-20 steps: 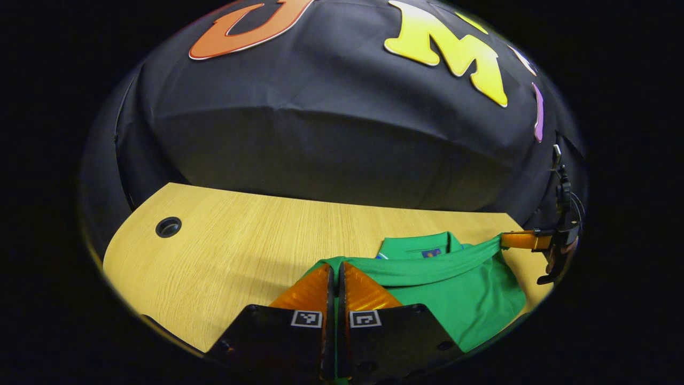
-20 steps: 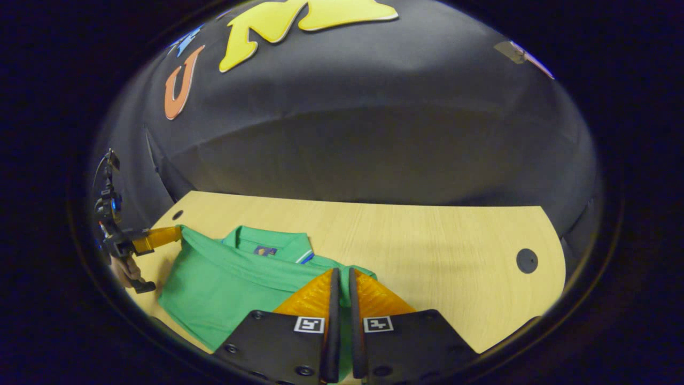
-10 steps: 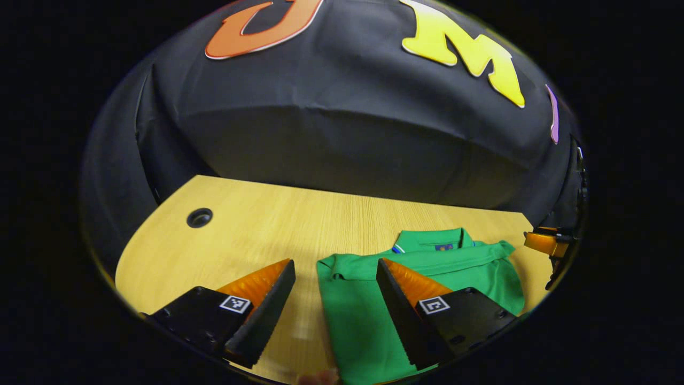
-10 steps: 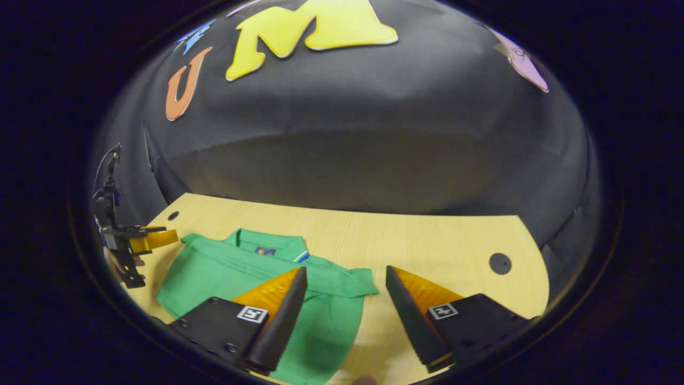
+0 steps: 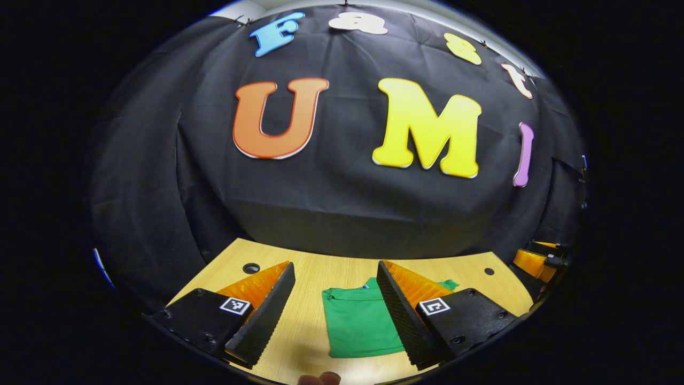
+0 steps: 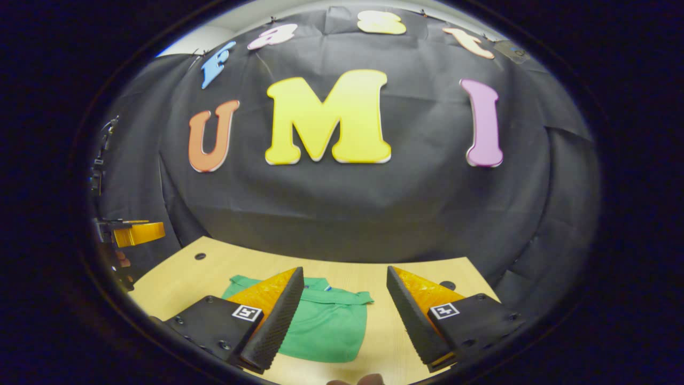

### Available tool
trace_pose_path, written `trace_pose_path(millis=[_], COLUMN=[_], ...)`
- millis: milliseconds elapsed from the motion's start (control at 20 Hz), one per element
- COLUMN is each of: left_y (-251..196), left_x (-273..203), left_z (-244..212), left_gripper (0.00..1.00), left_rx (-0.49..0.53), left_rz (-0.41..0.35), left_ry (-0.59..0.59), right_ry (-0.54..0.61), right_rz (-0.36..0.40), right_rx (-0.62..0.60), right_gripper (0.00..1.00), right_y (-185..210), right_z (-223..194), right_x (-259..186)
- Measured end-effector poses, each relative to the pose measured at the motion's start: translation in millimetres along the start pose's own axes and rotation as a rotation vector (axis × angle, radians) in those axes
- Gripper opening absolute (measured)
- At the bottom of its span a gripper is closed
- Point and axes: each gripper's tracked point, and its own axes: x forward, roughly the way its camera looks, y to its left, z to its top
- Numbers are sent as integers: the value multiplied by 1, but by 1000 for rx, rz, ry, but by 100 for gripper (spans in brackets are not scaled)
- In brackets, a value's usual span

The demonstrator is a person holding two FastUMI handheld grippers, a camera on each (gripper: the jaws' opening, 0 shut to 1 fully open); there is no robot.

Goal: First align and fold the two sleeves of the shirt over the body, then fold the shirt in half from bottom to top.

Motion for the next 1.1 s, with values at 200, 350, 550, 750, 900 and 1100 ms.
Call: trace_pose_path(millis=[200,350,550,750,900,1100], left_y=[-25,-41,-55,-65,-71,-75], left_x=[-87,-137,-184,-205,-210,-210], left_z=[31,36,23,2,-6,-1], left_gripper=[98,98,98,98,98,98], left_rx=[23,53,104,99,103,113], left_rz=[-22,-18,-29,-43,-57,-67], left_ry=[-99,-156,-208,-196,-182,-197], right_ry=[-96,-139,-166,-196,-187,-177], right_rz=[-37,-61,-71,-77,-87,-111], right_rx=[19,31,-18,-11,-17,14], right_gripper=[93,93,93,93,97,93], right_y=[11,19,34,40,38,30], right_z=[26,29,17,19,10,10], right_x=[-82,-139,-185,-221,-230,-228])
